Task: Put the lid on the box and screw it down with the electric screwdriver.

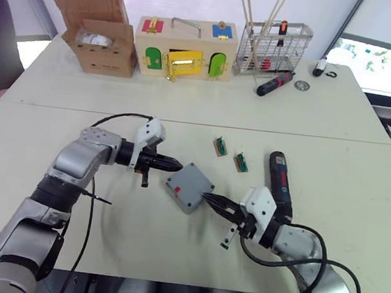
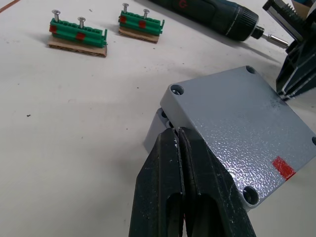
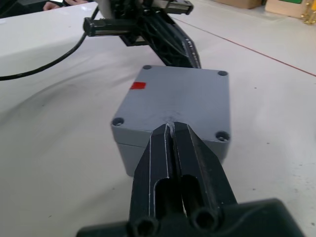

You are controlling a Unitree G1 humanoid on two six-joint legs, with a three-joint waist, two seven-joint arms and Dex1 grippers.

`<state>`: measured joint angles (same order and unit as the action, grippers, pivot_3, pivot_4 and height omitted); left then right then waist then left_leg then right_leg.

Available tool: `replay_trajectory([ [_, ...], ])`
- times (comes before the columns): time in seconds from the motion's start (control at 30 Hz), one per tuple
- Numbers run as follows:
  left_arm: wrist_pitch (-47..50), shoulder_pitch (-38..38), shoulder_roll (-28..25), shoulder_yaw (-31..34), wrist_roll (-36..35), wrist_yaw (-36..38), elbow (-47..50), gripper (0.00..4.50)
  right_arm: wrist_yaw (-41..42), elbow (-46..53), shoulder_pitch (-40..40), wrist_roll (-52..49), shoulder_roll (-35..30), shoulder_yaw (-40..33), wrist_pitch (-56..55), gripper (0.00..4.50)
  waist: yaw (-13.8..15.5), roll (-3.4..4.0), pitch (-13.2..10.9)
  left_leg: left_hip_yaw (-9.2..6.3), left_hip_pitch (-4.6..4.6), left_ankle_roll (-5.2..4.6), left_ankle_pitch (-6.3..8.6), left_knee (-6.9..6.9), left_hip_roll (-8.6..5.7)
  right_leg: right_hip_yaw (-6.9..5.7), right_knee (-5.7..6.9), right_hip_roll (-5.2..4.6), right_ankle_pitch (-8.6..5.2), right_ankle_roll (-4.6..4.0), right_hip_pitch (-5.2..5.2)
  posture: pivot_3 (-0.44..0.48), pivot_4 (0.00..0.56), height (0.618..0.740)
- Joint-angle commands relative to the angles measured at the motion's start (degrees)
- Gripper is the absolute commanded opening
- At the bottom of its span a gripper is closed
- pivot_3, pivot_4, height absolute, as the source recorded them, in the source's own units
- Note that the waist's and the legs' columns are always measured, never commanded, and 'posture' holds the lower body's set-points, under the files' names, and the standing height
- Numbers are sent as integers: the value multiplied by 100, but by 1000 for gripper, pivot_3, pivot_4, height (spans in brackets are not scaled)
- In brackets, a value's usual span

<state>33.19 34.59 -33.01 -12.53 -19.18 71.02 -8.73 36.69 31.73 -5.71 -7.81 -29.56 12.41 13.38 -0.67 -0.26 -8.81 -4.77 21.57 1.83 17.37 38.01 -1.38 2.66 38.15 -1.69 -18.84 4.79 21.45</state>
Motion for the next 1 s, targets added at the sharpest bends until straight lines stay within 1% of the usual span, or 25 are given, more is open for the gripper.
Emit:
replay_trajectory([
  [0.03,-120,142,-56,132,5,24,-64,37,-48,327,1,-190,-4,-285,23,42,0,0,0,0,0,0,0,0,0,0,0,0,0,0,0,0,150,740],
  [0.4,-312,317,7,108,61,39,-388,37,45,168,-235,-14,-66,-102,-126,42,-7,0,0,0,0,0,0,0,0,0,0,1,0,0,1,0,150,740],
  [0.73,-305,261,-33,145,51,23,-340,37,105,-94,-62,100,-38,77,-310,42,-8,0,0,0,0,0,0,0,0,0,0,1,0,0,1,0,150,740],
  [1.0,-300,235,-39,162,42,-1,-328,37,137,-118,11,118,-32,161,-350,42,-5,0,0,0,0,0,0,0,0,-1,0,1,0,0,1,0,150,740],
])
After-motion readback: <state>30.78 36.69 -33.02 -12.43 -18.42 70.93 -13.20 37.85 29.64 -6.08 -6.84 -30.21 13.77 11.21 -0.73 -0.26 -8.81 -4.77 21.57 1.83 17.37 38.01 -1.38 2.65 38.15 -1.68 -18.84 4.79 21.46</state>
